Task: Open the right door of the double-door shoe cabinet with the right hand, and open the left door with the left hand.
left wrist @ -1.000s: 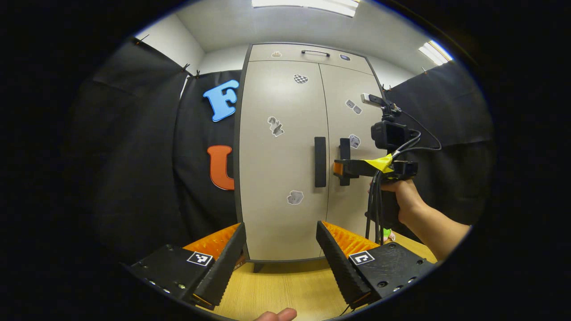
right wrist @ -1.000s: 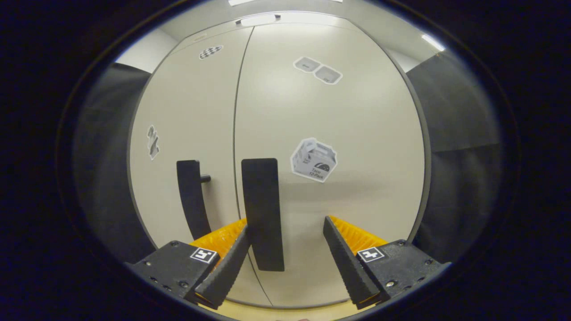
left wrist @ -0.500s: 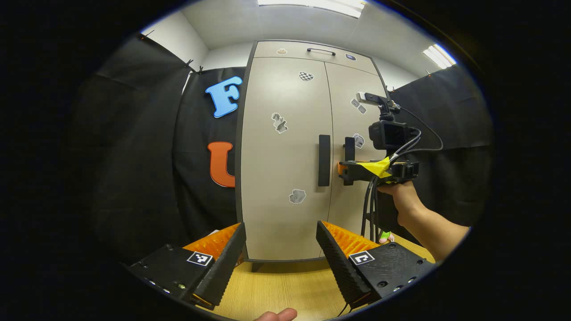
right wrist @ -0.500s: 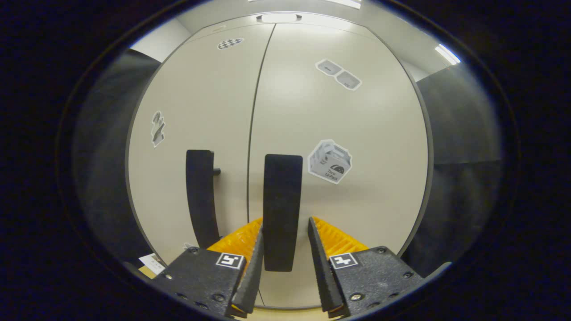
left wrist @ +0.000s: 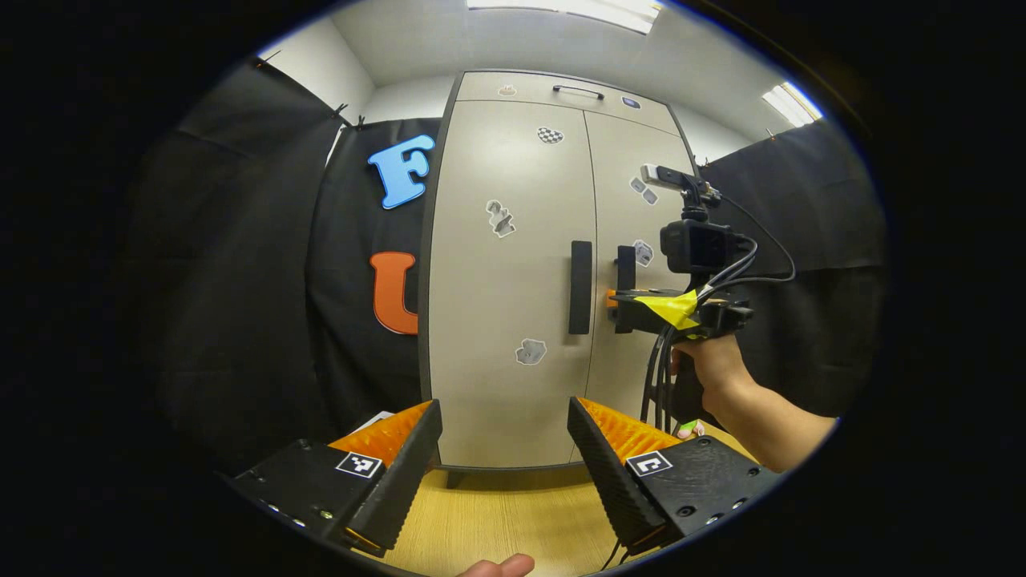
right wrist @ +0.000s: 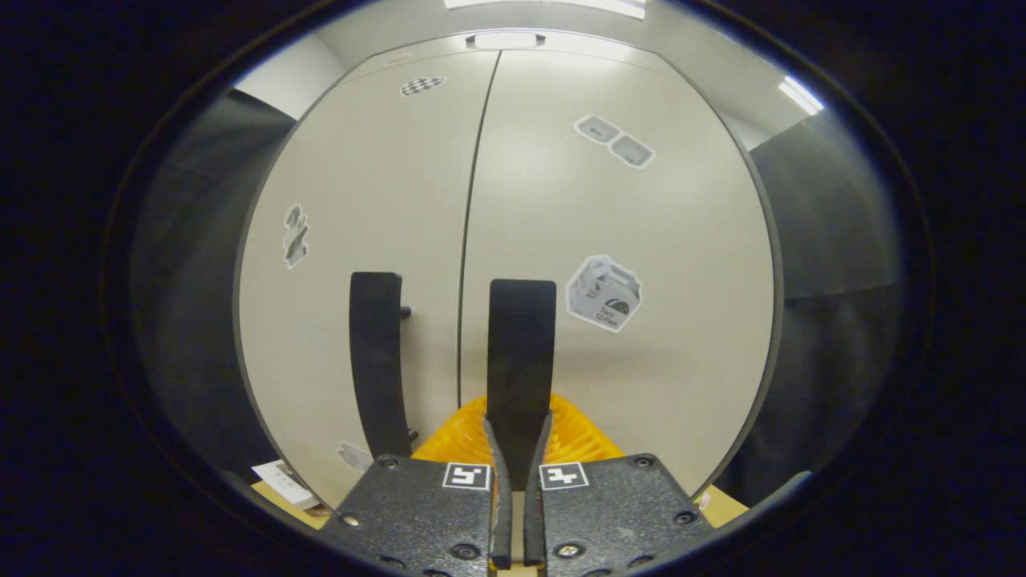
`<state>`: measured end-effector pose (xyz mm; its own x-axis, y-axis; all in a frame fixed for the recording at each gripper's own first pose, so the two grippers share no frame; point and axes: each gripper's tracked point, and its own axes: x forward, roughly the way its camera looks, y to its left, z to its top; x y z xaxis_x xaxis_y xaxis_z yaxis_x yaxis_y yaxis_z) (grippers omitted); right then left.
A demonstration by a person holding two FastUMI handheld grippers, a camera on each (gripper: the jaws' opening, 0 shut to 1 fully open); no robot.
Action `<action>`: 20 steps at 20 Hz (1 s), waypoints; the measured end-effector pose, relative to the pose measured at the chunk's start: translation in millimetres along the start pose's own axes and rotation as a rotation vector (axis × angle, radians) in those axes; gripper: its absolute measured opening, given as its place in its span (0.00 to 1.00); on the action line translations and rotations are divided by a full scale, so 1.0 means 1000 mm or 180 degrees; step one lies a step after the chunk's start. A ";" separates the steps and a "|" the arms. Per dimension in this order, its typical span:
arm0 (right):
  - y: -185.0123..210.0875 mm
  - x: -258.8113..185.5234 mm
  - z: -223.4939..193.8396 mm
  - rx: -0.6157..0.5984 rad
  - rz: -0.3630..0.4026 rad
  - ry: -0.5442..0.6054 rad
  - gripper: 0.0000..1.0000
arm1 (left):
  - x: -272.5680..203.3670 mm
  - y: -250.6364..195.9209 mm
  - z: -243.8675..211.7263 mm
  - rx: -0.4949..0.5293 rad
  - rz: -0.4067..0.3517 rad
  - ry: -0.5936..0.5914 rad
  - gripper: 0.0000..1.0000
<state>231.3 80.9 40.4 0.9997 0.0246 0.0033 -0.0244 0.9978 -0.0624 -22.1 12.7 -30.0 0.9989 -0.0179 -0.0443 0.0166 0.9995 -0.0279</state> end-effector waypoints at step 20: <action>-0.079 -0.157 -0.002 0.0086 0.0473 0.0036 0.09 | -0.015 -0.042 0.003 0.0035 0.0152 0.0015 0.95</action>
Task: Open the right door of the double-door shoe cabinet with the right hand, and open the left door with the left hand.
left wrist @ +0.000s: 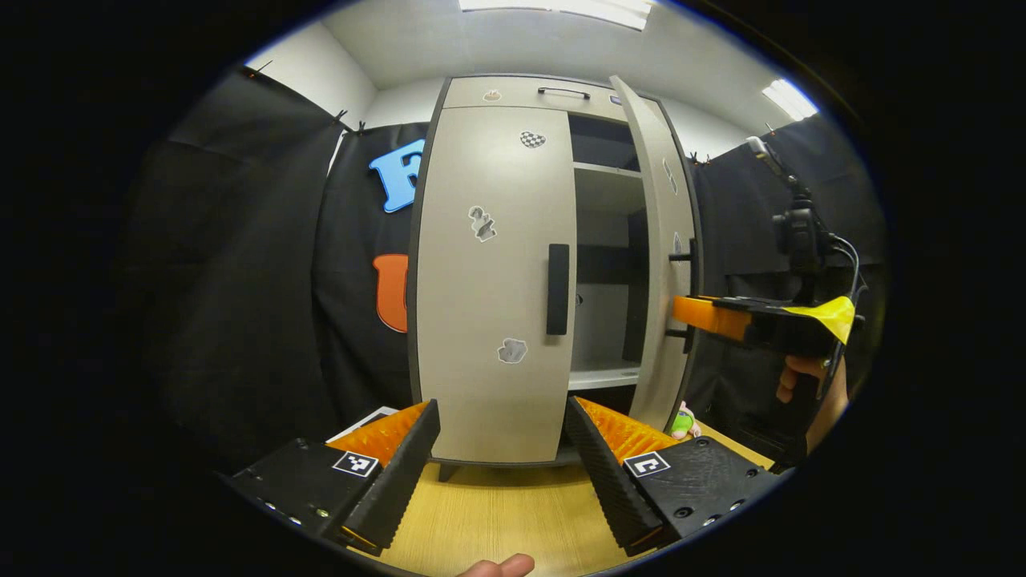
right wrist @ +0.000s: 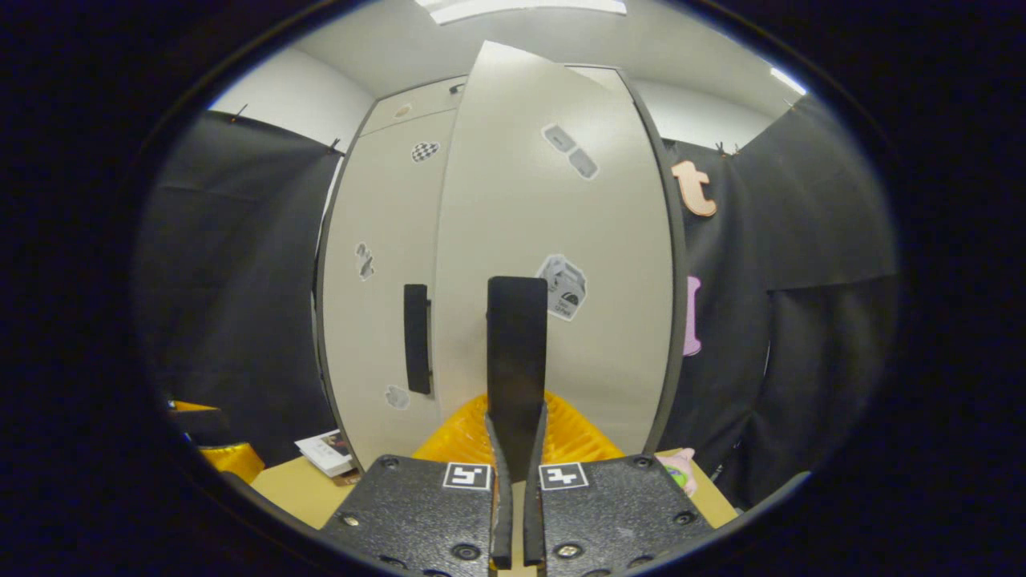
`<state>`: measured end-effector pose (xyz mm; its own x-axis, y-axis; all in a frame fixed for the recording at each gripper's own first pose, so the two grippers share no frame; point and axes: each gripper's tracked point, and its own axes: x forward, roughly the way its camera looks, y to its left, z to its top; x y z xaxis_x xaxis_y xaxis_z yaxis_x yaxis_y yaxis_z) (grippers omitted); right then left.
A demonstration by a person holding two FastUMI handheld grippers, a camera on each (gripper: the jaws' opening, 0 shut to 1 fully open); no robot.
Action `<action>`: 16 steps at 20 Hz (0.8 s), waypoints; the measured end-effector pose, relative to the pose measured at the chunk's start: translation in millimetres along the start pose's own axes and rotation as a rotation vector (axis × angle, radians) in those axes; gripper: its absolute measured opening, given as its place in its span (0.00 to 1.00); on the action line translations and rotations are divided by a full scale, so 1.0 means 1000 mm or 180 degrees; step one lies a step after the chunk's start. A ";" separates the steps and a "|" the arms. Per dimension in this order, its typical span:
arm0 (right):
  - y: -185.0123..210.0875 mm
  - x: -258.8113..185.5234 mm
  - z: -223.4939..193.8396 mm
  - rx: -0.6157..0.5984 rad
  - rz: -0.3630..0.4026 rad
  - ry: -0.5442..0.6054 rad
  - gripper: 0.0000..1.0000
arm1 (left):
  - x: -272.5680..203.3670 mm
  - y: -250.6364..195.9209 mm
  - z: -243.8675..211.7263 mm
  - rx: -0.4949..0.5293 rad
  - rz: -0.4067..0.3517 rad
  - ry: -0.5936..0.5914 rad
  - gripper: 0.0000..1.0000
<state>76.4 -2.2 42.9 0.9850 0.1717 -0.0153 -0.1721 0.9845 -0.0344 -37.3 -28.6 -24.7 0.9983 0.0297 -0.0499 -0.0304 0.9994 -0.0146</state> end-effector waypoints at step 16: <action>-0.135 -0.066 -0.004 -0.0234 -0.0362 0.0058 0.06 | 0.021 -0.048 0.000 -0.0003 0.0032 -0.0005 0.95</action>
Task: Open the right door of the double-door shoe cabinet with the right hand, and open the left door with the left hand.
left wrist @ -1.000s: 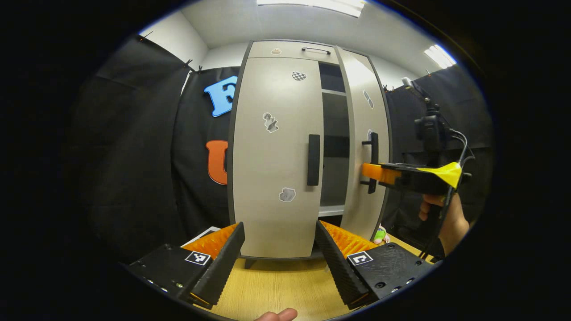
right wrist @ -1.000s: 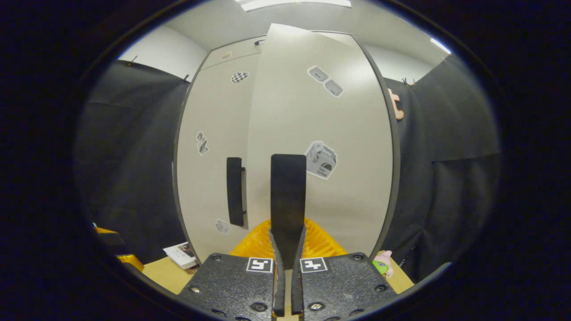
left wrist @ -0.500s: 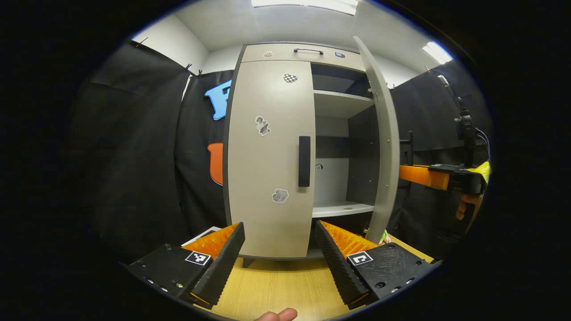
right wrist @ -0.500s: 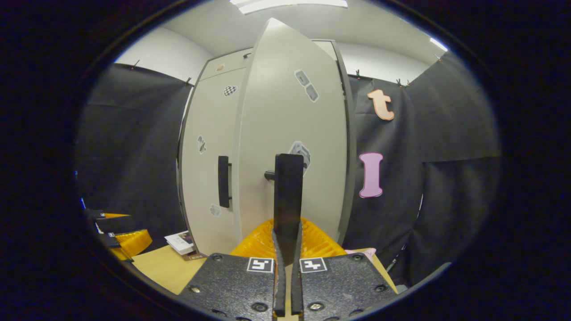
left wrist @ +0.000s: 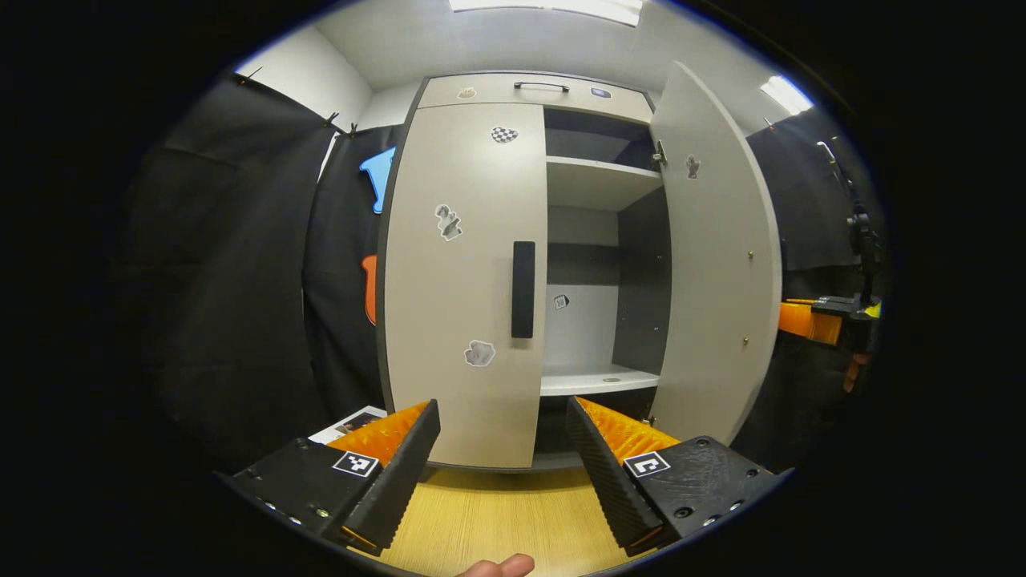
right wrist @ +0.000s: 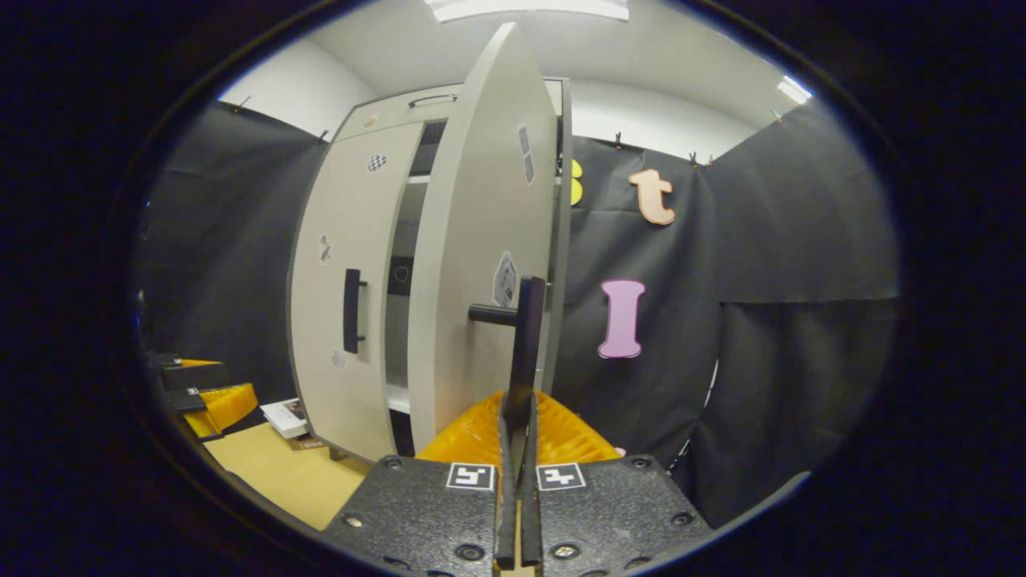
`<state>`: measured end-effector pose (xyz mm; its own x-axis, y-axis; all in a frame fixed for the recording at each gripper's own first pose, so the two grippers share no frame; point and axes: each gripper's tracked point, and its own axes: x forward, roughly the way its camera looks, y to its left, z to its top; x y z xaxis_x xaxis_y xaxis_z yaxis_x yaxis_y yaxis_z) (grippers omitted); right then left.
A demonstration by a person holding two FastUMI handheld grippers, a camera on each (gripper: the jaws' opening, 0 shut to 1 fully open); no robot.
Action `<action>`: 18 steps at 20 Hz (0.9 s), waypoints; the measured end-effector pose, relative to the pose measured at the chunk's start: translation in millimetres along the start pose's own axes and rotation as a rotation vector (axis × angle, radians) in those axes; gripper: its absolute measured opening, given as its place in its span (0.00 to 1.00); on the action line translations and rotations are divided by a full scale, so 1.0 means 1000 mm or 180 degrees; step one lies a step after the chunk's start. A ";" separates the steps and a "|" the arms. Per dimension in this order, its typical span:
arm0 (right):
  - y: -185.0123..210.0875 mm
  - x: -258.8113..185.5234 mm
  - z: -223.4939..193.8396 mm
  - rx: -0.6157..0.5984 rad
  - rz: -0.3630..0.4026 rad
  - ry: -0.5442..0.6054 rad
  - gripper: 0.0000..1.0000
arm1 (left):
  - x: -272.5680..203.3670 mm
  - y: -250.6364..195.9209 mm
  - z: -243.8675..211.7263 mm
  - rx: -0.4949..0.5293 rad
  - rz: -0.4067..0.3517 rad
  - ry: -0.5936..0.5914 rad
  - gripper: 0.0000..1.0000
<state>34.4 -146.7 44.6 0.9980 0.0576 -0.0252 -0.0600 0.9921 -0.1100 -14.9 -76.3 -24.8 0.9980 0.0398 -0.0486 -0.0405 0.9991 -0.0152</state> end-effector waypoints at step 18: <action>0.025 -0.098 0.016 0.0066 0.0327 -0.0184 0.04 | 0.005 0.013 -0.004 -0.0150 0.0180 0.0045 0.95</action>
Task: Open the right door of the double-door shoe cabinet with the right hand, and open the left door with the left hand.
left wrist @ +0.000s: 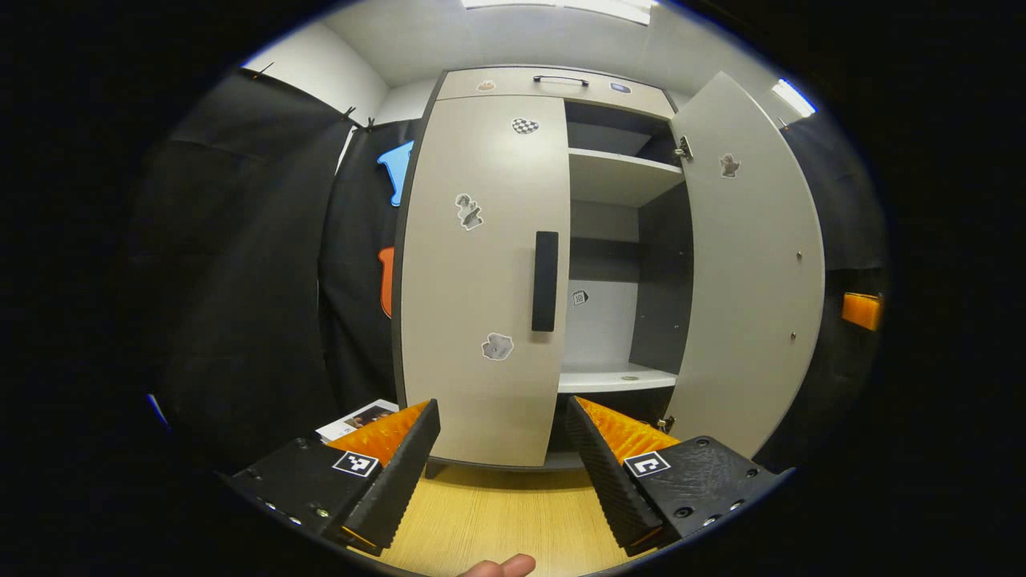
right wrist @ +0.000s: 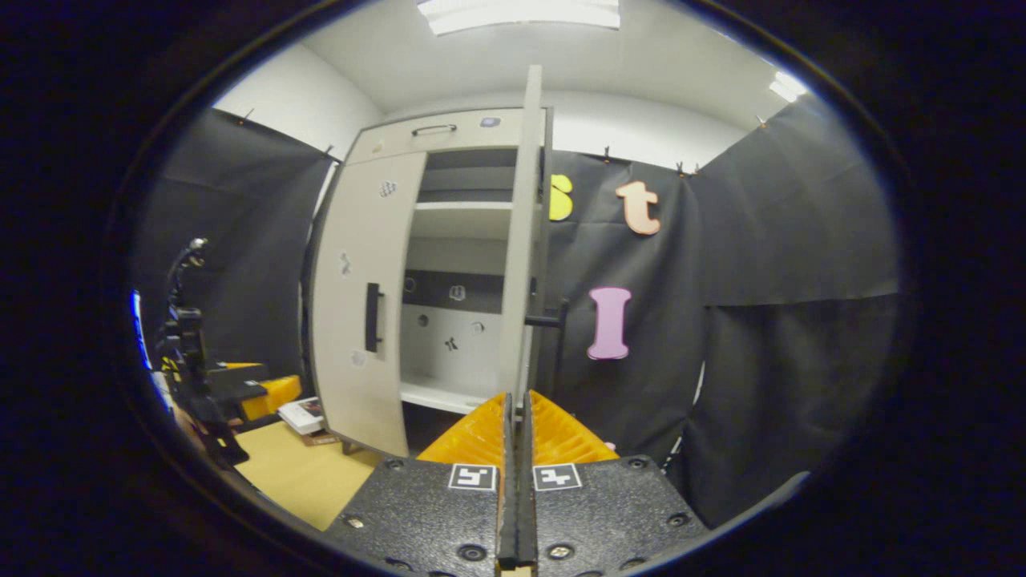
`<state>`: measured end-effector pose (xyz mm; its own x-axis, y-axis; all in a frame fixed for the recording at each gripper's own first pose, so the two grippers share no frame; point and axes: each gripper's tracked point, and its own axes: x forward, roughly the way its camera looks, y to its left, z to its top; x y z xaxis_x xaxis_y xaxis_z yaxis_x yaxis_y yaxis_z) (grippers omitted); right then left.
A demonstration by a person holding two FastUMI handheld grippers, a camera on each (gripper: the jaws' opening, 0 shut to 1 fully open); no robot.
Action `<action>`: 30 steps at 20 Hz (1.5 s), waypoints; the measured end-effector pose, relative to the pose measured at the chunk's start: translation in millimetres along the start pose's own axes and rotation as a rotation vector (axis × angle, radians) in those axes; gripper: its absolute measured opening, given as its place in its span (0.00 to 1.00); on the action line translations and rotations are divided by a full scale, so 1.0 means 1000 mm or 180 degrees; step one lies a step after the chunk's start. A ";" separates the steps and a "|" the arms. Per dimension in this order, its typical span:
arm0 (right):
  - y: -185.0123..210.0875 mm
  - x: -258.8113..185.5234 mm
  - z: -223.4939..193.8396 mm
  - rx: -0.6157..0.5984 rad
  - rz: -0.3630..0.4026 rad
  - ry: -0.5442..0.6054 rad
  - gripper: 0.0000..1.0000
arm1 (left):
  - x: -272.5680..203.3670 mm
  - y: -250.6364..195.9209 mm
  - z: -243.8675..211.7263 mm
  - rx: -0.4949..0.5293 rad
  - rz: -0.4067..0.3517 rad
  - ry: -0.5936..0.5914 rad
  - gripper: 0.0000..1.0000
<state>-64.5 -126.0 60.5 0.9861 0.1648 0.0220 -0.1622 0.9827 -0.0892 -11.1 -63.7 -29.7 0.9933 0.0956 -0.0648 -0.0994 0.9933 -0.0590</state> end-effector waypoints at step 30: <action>0.054 0.046 -0.055 0.0232 -0.0001 0.0098 0.92 | 0.192 -0.036 0.078 0.0040 -0.0360 -0.0107 0.95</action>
<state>-26.0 -69.7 2.2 0.9866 0.1628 -0.0088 -0.1630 0.9865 -0.0164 187.3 -76.4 38.2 0.9996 -0.0151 -0.0250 0.0138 0.9986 -0.0516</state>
